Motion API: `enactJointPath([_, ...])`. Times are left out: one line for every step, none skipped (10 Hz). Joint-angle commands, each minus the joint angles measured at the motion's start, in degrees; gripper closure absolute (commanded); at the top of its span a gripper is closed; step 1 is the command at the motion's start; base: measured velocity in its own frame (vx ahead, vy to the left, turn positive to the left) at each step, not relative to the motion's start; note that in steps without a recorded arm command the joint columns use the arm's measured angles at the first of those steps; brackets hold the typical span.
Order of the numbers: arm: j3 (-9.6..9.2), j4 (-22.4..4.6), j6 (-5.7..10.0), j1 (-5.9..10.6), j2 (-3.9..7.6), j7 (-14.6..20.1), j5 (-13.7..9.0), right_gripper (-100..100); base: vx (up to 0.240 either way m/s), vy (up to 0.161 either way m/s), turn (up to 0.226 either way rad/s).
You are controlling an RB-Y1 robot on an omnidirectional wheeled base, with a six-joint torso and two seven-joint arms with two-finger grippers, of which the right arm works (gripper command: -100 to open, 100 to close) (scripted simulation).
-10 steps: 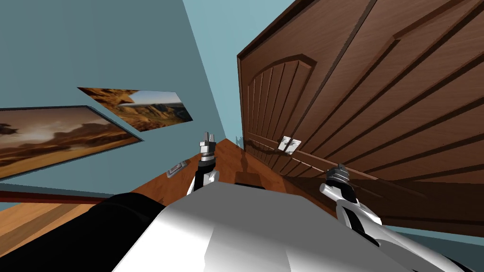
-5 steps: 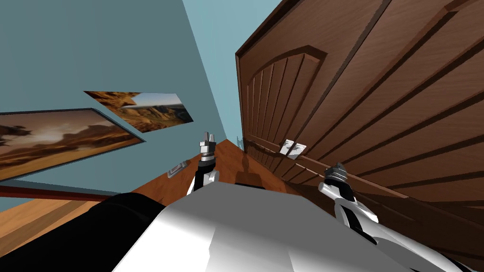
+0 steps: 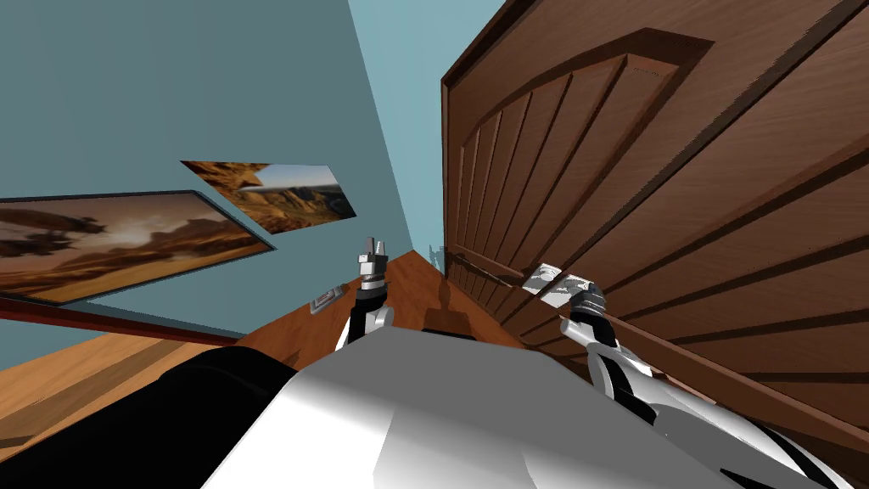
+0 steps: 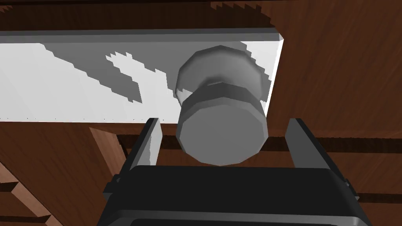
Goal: Pull the door open
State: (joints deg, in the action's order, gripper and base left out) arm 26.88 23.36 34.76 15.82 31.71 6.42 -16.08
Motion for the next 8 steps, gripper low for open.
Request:
enactJointPath([0.37, 2.86, -1.14, -1.12, -1.18, -0.61, -0.19, -100, 0.124, 0.068, 0.05])
enactJointPath([0.37, 3.41, -1.14, -1.12, -1.18, -0.61, -0.19, -100, 0.047, 0.029, -0.029])
enactJointPath([0.35, 3.21, -1.05, -1.06, -1.12, -0.5, -0.19, -100, 0.016, 0.011, -0.006])
enactJointPath([0.35, 3.21, -1.05, -1.06, -1.12, -0.5, -0.19, 100, 0.0, 0.0, 0.0])
enactJointPath([0.35, 3.21, -1.05, -1.06, -1.12, -0.5, -0.19, 100, -0.009, -0.001, 0.012])
enactJointPath([0.35, 3.21, -1.05, -1.06, -1.12, -0.5, -0.19, 100, -0.009, -0.002, 0.01])
enactJointPath([0.35, 3.21, -1.05, -1.06, -1.12, -0.5, -0.19, 100, 0.0, 0.0, 0.0])
enactJointPath([0.35, 3.21, -1.05, -1.06, -1.12, -0.5, -0.19, 100, 0.0, 0.0, 0.0])
